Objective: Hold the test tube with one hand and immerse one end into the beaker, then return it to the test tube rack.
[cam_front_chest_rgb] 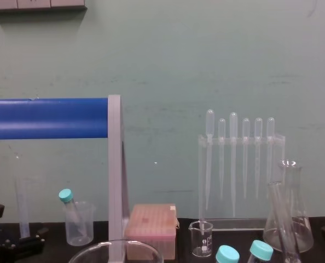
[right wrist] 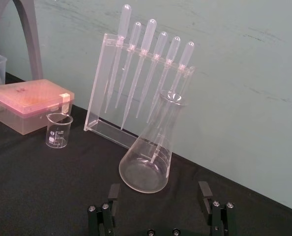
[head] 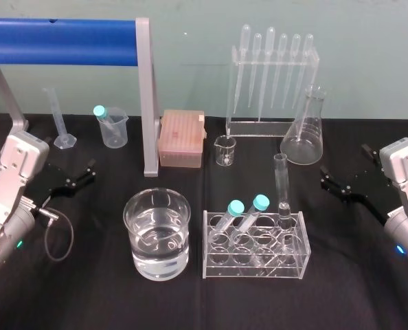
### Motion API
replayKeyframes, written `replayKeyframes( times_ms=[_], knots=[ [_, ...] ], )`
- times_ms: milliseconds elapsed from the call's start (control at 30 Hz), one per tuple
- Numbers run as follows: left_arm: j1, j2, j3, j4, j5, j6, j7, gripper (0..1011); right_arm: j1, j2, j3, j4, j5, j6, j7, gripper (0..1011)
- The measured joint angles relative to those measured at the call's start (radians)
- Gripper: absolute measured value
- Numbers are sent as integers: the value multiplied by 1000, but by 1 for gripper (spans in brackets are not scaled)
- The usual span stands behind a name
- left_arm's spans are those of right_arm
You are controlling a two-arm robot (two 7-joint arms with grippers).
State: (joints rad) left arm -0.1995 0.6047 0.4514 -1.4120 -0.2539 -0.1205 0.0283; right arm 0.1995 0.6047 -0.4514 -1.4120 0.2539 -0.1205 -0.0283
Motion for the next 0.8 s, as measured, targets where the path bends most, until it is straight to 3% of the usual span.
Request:
replayKeyframes(
  times_ms=[800],
  knots=[
    [0, 0, 0, 0, 0, 0, 0, 1000, 0, 0, 0, 0, 0, 0, 0, 1000]
  ],
)
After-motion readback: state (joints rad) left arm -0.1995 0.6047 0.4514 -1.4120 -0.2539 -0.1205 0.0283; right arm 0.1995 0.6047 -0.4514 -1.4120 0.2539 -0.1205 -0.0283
